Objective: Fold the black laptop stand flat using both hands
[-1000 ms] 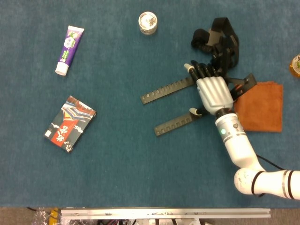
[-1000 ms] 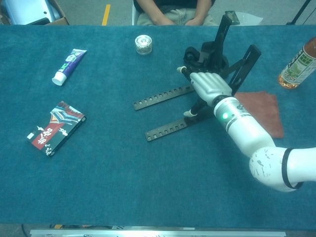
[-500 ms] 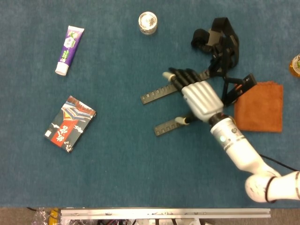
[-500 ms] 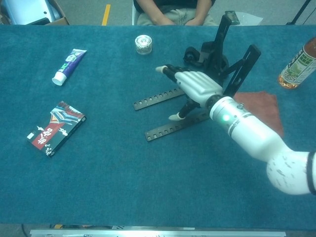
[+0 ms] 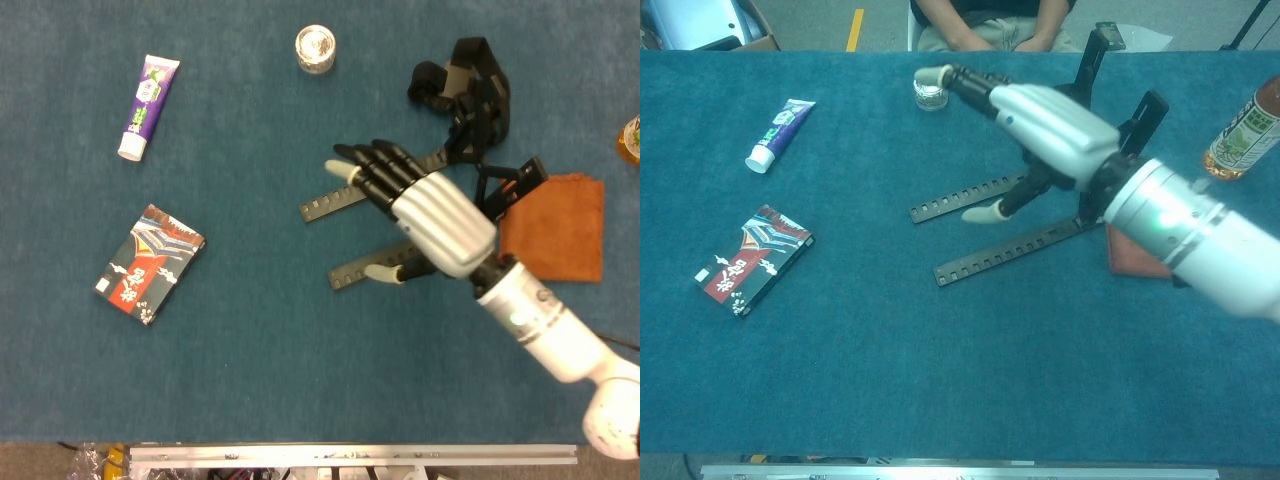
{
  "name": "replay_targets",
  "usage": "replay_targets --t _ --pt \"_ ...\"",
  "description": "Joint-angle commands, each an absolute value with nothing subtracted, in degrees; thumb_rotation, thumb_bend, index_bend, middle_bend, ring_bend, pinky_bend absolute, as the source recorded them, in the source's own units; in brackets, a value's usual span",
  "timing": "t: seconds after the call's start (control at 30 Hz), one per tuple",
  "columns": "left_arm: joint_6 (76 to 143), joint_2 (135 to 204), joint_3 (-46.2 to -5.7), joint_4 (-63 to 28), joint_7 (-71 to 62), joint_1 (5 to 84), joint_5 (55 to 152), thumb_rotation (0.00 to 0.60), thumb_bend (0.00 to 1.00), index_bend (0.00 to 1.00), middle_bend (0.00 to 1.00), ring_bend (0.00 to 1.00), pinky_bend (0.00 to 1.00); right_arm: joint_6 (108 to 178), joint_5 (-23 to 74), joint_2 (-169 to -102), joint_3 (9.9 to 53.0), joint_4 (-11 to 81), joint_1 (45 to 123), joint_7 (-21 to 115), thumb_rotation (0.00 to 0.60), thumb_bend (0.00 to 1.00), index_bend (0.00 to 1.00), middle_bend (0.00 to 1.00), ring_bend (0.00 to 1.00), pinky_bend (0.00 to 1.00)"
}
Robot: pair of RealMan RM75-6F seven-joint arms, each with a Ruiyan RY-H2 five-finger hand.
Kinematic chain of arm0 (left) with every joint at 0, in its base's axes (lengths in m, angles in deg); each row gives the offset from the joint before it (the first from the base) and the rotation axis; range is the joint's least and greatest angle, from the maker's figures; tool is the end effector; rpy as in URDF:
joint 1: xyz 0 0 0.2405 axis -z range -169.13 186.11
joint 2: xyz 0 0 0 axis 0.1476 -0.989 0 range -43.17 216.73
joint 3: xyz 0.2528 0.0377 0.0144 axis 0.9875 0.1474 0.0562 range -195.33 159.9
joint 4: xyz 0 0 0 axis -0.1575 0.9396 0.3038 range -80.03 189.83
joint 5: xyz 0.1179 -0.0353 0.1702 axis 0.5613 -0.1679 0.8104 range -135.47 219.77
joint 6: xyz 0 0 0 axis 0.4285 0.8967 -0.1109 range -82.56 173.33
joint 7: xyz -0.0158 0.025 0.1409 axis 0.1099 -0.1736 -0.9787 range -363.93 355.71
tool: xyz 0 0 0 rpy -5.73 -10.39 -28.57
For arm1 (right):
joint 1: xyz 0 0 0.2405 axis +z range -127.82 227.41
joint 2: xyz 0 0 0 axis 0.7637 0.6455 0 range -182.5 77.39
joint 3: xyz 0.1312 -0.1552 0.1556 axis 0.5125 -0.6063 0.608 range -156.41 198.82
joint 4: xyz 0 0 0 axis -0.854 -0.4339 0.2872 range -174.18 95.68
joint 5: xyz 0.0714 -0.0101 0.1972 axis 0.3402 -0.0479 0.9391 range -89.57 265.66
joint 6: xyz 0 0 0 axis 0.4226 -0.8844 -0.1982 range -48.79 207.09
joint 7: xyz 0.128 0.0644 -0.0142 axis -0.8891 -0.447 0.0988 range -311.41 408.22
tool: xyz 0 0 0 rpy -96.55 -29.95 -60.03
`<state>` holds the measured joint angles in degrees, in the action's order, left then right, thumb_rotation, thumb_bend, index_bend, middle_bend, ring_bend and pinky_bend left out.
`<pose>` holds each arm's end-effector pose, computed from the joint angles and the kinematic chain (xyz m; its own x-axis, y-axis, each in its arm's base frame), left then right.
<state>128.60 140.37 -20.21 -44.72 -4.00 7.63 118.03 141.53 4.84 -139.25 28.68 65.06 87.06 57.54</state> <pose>-0.3380 0.1434 0.2105 0.4216 0.0779 0.9034 0.8690 0.2499 -0.4271 -0.0747 -0.2592 -0.0005 0.1659 -0.3207 0.9325 -0.8120 -0.5810 -0.0554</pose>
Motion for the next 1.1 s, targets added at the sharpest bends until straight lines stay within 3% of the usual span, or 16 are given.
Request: replay_targets --t 0.03,0.5,1.1 --pt "128.1 140.7 -20.4 -44.6 -4.3 8.1 117.9 0.6 0.13 0.0 0.0 0.0 0.0 143.9 3.5 -135.7 28.6 67.2 85.5 57.0 0.6 0.0 0.0 0.0 0.0 0.0" --pt "130.0 140.6 -21.6 -46.3 -5.9 8.6 118.5 0.6 0.13 0.0 0.0 0.0 0.0 148.0 2.4 -124.0 26.6 68.0 79.8 48.4 0.6 0.0 0.0 0.0 0.0 0.0" --pt "130.6 140.5 -21.7 -49.5 -9.3 9.5 119.8 0.6 0.13 0.0 0.0 0.0 0.0 149.4 -1.9 -121.5 22.4 62.8 75.8 36.4 0.6 0.0 0.0 0.0 0.0 0.0"
